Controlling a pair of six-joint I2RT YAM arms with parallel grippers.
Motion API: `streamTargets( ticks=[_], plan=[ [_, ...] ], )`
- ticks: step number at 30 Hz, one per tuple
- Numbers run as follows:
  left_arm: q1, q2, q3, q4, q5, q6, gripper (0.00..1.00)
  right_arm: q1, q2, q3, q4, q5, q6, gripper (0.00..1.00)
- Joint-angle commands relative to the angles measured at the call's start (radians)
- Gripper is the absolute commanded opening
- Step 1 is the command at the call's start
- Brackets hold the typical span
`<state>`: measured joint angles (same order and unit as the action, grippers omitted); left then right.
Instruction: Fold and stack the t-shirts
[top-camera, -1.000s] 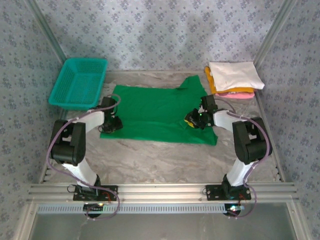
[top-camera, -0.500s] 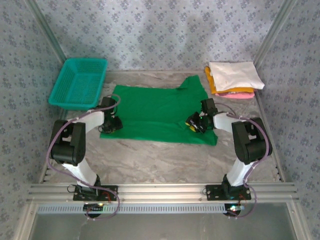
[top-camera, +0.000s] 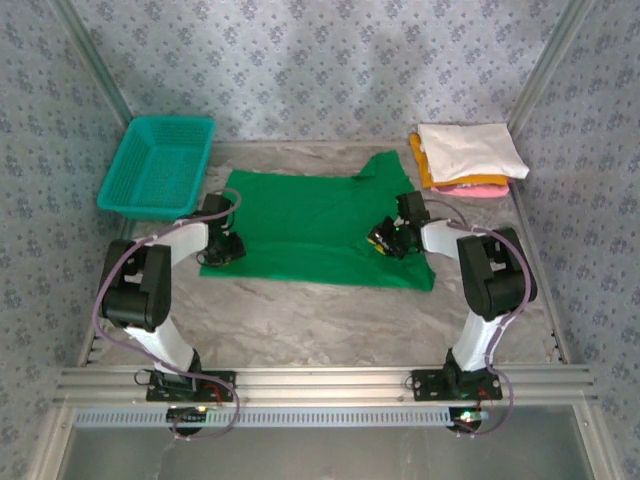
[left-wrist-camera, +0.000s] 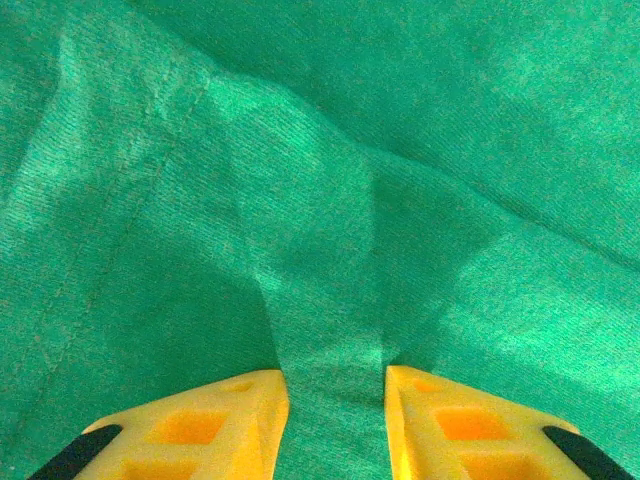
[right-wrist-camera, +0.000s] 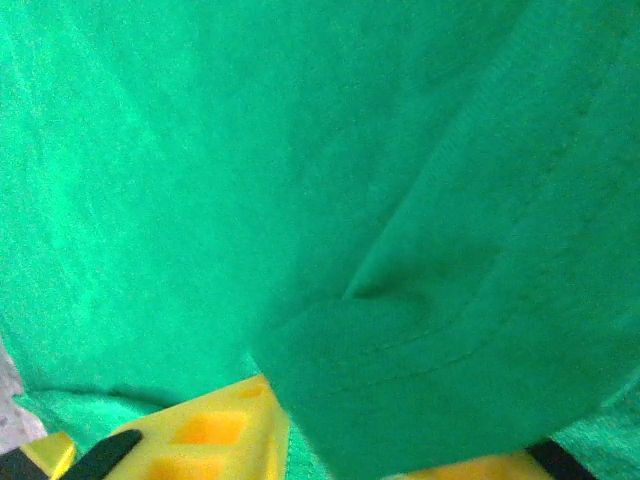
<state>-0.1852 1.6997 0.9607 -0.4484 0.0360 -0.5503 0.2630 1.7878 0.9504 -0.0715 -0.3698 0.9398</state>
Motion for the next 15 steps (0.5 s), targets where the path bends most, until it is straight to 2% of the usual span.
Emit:
streamTargets(
  ticks=[1,4,7,15],
  plan=[
    [0.003,0.024,-0.027,-0.055,-0.035,0.013,0.34,0.009,0.012,0.03,0.013,0.032,0.008,0.2],
    [0.001,0.028,-0.027,-0.052,-0.03,0.012,0.34,0.009,0.017,0.039,0.01,0.033,0.01,0.08],
    [0.001,0.022,-0.027,-0.052,-0.03,0.012,0.34,0.012,0.016,0.048,-0.003,0.04,0.004,0.0],
    [0.0,0.015,-0.025,-0.056,-0.035,0.015,0.34,0.03,0.013,0.119,-0.069,0.069,-0.052,0.0]
  ],
)
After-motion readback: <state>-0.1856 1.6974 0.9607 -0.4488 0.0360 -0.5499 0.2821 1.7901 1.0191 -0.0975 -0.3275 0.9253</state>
